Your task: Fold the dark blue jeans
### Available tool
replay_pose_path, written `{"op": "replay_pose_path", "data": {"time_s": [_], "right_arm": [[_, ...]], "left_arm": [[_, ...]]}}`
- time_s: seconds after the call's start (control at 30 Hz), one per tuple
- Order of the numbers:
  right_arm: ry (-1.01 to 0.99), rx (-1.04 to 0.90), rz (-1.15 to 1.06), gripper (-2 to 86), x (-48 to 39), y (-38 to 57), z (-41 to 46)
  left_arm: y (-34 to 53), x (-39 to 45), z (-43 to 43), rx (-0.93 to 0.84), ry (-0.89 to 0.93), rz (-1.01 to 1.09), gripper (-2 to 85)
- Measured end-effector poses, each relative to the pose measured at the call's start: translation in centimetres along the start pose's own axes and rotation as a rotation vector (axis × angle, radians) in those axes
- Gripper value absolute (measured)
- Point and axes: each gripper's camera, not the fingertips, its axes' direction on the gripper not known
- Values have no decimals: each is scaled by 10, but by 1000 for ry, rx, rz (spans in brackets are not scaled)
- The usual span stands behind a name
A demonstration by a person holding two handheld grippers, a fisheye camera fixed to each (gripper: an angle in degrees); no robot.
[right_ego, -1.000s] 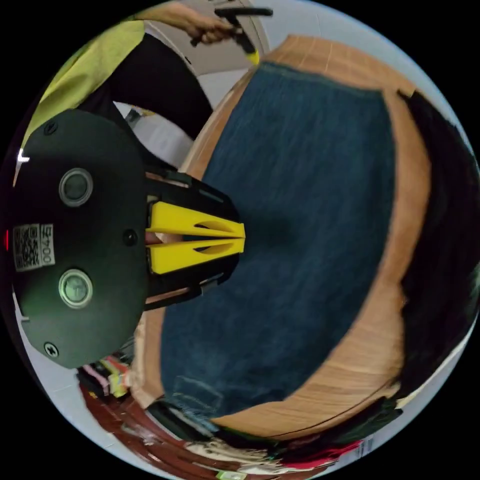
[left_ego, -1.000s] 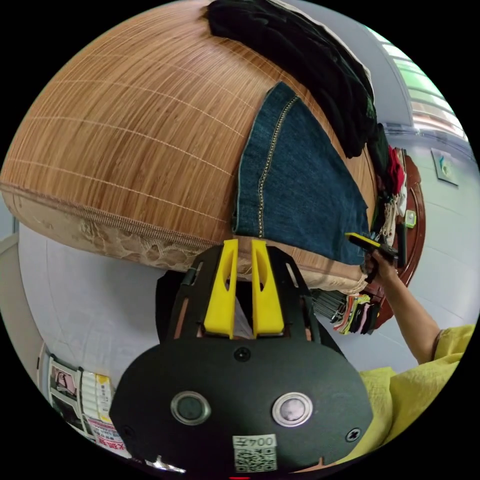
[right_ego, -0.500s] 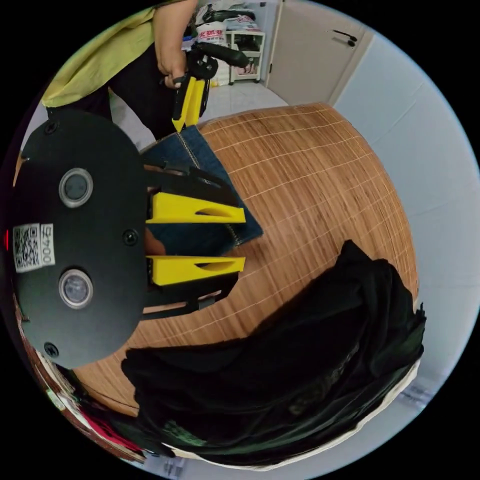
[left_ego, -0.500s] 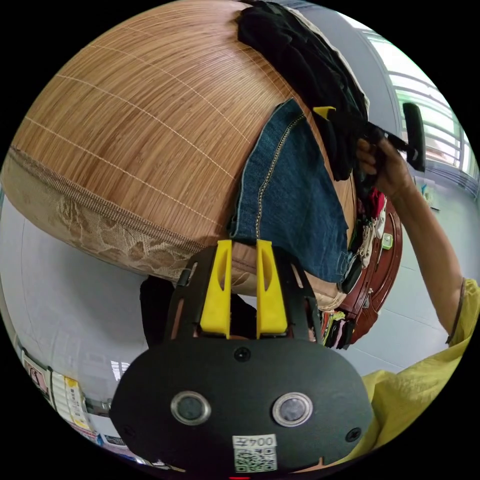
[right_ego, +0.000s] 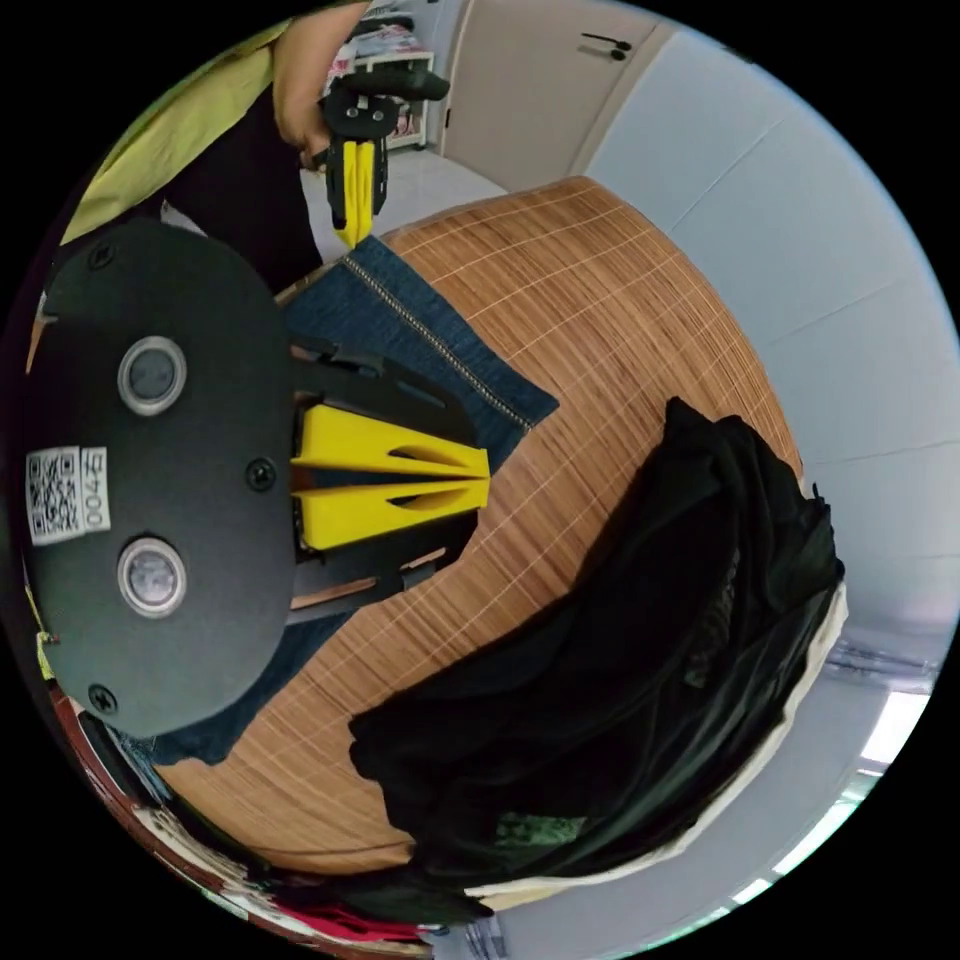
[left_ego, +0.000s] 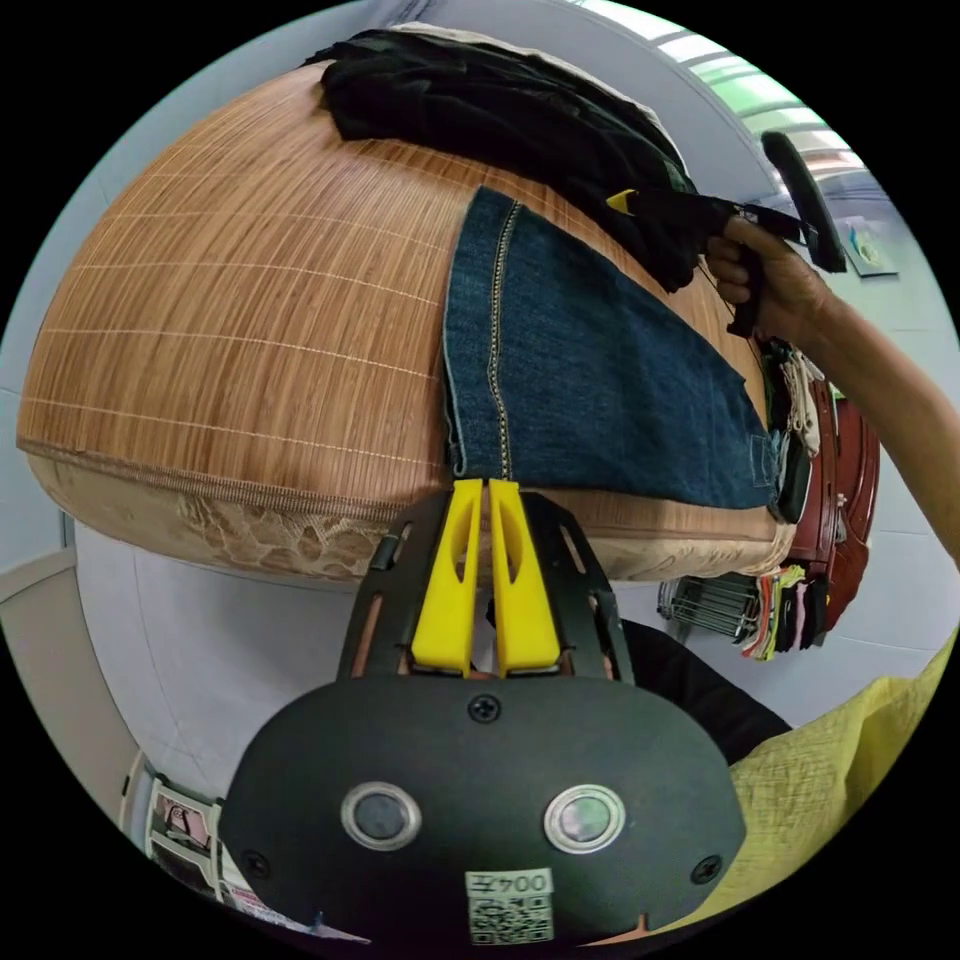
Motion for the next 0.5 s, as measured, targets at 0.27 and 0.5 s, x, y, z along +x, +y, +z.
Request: {"op": "replay_pose_path", "data": {"time_s": [0.27, 0.5], "right_arm": [[-34, -161, -213, 92, -21, -50, 64], [-51, -84, -292, 33, -18, -17, 35]], "left_arm": [[-16, -4, 33, -44, 26, 17, 11], [-26, 1, 46, -57, 33, 25, 3]]}}
